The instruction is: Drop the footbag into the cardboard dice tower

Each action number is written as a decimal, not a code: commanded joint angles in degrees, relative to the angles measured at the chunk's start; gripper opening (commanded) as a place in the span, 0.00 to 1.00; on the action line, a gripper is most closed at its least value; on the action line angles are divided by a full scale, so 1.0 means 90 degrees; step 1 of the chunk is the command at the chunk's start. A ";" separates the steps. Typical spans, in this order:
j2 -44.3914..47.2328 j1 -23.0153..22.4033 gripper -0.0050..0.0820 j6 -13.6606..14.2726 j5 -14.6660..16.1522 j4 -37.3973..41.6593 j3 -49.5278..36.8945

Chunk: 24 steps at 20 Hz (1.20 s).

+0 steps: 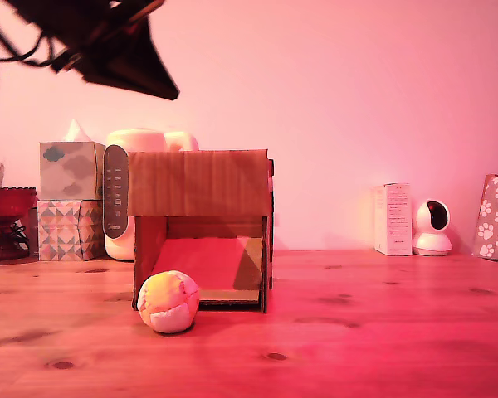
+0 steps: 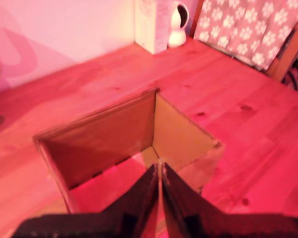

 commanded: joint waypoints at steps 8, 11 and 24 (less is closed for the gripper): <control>-0.0991 0.0131 0.04 -0.0508 0.0034 0.1022 -0.1938; -0.1294 0.0129 0.04 -0.0690 0.0034 0.1297 -0.2453; -0.1795 0.0124 0.04 -0.0867 0.0151 0.0568 -0.3589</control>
